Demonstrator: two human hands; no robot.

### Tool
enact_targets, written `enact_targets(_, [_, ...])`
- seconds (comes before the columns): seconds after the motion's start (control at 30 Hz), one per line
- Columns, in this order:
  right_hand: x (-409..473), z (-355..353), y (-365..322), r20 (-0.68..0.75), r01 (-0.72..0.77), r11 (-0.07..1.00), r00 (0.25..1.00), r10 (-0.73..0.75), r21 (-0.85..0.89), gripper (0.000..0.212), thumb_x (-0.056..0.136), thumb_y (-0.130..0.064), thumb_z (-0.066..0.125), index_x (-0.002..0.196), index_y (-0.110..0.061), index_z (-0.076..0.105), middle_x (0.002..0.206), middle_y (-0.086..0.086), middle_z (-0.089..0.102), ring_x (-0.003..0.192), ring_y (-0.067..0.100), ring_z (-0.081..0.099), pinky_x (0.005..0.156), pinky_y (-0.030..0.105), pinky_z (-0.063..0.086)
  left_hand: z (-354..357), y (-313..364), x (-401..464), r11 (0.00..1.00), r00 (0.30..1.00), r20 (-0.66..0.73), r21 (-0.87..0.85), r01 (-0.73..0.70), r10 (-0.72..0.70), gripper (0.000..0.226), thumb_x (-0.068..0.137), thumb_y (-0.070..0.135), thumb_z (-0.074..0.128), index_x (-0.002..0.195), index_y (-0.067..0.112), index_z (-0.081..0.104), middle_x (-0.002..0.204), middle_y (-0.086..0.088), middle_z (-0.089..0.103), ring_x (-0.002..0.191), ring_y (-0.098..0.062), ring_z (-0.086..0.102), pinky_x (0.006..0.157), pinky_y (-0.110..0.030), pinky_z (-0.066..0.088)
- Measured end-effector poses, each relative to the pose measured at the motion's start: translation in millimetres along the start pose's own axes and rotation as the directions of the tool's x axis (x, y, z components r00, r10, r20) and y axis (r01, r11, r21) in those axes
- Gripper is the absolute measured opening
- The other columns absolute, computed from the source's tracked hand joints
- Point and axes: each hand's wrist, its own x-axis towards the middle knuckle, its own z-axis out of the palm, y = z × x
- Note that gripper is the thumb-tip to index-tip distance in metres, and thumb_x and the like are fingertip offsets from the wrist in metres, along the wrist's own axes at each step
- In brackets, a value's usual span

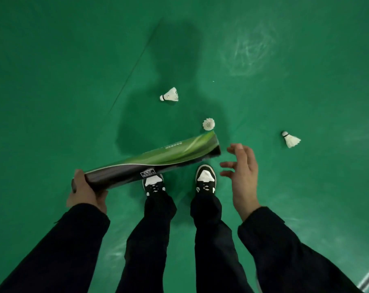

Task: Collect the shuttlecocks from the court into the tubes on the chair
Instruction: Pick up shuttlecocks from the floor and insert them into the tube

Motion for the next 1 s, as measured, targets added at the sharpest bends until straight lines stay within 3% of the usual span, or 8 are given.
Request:
enact_targets(0.17, [87,33,91,0.01,-0.242,0.963,0.969,0.245,-0.122,0.018,0.104,-0.024,0.053,0.114,-0.013,0.062,0.117,0.008,0.065,0.081,0.018,0.065,0.072,0.032,0.058,14,-2,80,0.997,0.996,-0.044,-0.001,-0.081,0.081,0.059,0.088,0.053,0.068,0.135,0.019,0.054,0.131,-0.006,0.065,0.113,-0.024,0.07,0.092,-0.043,0.061])
enact_targets(0.23, [119,46,130,0.03,-0.294,0.931,0.951,0.308,-0.216,0.012,0.101,-0.02,0.055,0.108,-0.016,0.064,0.114,0.01,0.067,0.081,0.02,0.064,0.079,0.041,0.058,19,-5,119,0.994,0.99,-0.104,-0.049,-0.103,0.097,0.067,0.082,0.057,0.073,0.134,0.019,0.053,0.133,-0.004,0.068,0.098,-0.014,0.073,0.074,-0.037,0.064])
enact_targets(0.37, [167,62,194,0.038,-0.206,0.9,0.97,0.238,-0.384,0.021,0.085,-0.038,0.063,0.1,-0.028,0.074,0.118,0.005,0.07,0.097,0.017,0.063,0.099,0.043,0.053,28,-21,164,0.995,0.989,-0.104,0.02,-0.102,0.103,0.056,0.096,0.044,0.067,0.143,0.018,0.048,0.142,-0.009,0.06,0.11,-0.02,0.066,0.085,-0.027,0.055])
enact_targets(0.47, [197,69,229,0.005,-0.171,0.882,0.981,0.193,-0.44,0.034,0.078,-0.05,0.062,0.103,-0.033,0.075,0.128,0.003,0.069,0.112,0.018,0.064,0.107,0.046,0.049,38,-26,178,0.993,0.993,-0.115,-0.115,-0.031,0.017,0.051,0.097,0.039,0.069,0.136,0.014,0.047,0.131,-0.01,0.061,0.111,-0.027,0.064,0.095,-0.036,0.055])
enact_targets(0.6, [207,82,223,-0.006,-0.19,0.879,0.978,0.208,-0.437,0.028,0.092,-0.032,0.063,0.118,-0.025,0.072,0.087,0.005,0.075,0.071,0.021,0.064,0.08,0.049,0.06,38,-21,178,0.98,0.985,-0.083,0.139,-0.141,0.154,0.106,0.05,0.07,0.076,0.134,0.012,0.051,0.119,-0.002,0.065,0.11,-0.019,0.068,0.099,-0.039,0.056])
enact_targets(0.77, [192,79,191,-0.019,-0.194,0.869,0.978,0.208,-0.455,0.027,0.091,-0.025,0.061,0.116,-0.023,0.071,0.075,0.002,0.07,0.065,0.024,0.064,0.074,0.048,0.059,37,-2,147,0.993,0.988,-0.105,0.063,-0.105,0.111,0.056,0.094,0.05,0.07,0.134,0.016,0.052,0.123,-0.002,0.063,0.096,-0.014,0.067,0.08,-0.03,0.057])
enact_targets(0.87, [134,63,131,0.002,-0.286,0.934,0.956,0.294,-0.213,0.027,0.097,-0.026,0.06,0.121,-0.019,0.07,0.101,0.001,0.071,0.086,0.025,0.068,0.076,0.042,0.06,23,24,85,0.981,0.986,-0.096,0.154,-0.12,0.136,0.035,0.1,0.044,0.065,0.124,0.021,0.054,0.128,-0.003,0.058,0.105,-0.016,0.061,0.085,-0.028,0.053])
enact_targets(1.0, [35,47,11,0.268,-0.348,0.936,0.908,0.323,0.051,0.038,0.102,-0.046,0.051,0.127,-0.022,0.066,0.125,0.002,0.07,0.104,0.023,0.068,0.091,0.041,0.056,-18,68,4,0.985,0.994,-0.052,0.147,-0.087,0.096,0.064,0.089,0.059,0.069,0.129,0.011,0.055,0.127,-0.007,0.065,0.107,-0.022,0.067,0.09,-0.039,0.061])
